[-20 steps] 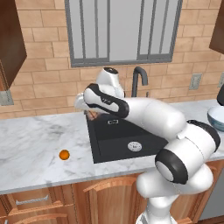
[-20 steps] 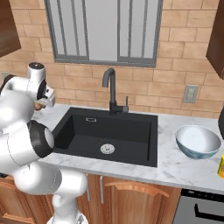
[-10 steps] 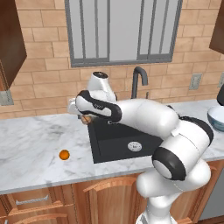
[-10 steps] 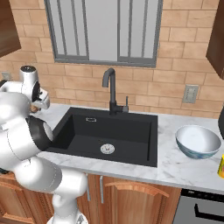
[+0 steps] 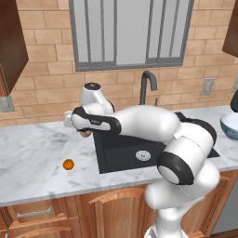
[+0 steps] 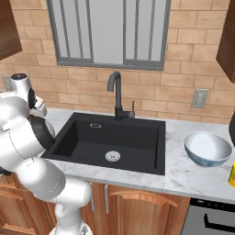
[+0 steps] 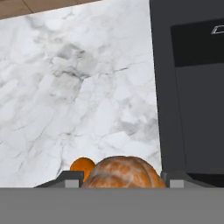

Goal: Remove the tangerine and tangerine from the sink. Then move the bowl and cup from the counter to the sink for washing.

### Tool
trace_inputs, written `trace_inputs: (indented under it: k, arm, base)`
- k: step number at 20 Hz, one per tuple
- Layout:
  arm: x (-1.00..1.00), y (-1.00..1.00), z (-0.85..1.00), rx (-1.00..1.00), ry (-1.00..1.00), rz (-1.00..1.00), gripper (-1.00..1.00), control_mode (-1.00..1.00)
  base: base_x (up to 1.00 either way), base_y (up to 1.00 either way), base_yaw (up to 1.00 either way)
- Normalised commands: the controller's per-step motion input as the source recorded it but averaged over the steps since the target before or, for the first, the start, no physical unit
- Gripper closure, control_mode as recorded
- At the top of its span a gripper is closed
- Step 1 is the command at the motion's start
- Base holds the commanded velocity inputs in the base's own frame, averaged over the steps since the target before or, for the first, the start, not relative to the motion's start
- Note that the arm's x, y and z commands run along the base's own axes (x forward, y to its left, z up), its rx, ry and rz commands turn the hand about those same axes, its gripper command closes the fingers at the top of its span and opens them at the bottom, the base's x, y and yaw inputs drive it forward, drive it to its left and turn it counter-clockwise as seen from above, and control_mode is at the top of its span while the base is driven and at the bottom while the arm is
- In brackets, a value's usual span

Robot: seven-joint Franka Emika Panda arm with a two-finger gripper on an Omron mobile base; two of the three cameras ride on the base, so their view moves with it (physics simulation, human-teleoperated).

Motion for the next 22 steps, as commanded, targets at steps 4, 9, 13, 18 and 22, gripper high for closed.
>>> trace_inputs:
  k: [4, 9, 13, 18, 22]
  arm:
    - [0.03, 0.27, -0.19, -0.03, 0.00, -0.06, 1.00, -1.00]
    - [0.00, 0.24, -0.20, -0.01, 0.02, -0.07, 1.00, -1.00]
    - [0.02, 0.16, -0.19, 0.00, 0.05, -0.08, 1.00, -1.00]
    - [0.03, 0.12, -0.20, 0.00, 0.05, -0.07, 1.00, -1.00]
    - [0.03, 0.13, -0.21, 0.00, 0.04, -0.07, 1.00, -1.00]
  base:
    - [0.00, 0.00, 0.00]
    - [0.00, 0.00, 0.00]
    - [0.00, 0.00, 0.00]
    - [0.00, 0.00, 0.00]
    - [0.00, 0.00, 0.00]
